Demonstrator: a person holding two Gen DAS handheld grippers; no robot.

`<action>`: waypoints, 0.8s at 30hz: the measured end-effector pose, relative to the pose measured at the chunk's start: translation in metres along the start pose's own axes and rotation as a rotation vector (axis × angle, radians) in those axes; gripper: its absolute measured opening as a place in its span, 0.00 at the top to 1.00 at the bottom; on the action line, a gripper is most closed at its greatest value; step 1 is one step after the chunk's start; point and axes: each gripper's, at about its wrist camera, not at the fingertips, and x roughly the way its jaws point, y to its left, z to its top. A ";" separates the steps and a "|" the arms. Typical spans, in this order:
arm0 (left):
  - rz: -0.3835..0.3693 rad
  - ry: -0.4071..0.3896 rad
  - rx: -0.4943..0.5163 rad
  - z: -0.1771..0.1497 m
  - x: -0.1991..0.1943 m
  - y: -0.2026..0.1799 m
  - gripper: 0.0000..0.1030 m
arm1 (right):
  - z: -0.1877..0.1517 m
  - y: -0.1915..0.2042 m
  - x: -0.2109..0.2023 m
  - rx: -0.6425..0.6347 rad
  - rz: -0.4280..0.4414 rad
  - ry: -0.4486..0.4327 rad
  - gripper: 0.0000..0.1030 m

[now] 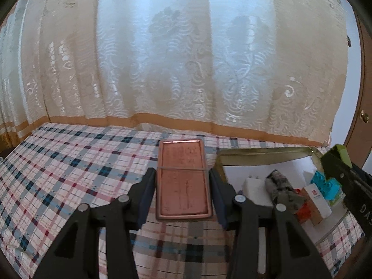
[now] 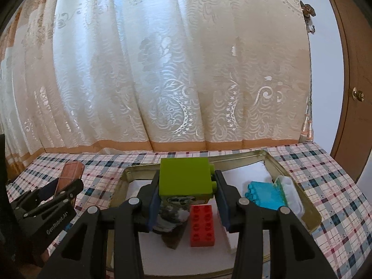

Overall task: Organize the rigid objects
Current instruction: 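Carry the pink case and green cube over the gold tray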

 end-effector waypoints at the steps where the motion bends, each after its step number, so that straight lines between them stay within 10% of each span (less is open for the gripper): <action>1: -0.006 0.000 0.007 0.000 0.000 -0.005 0.56 | 0.000 -0.001 0.000 -0.007 -0.007 -0.001 0.56; 24: -0.086 0.014 0.068 -0.006 0.005 -0.064 0.56 | 0.006 -0.057 0.009 -0.009 -0.100 0.003 0.56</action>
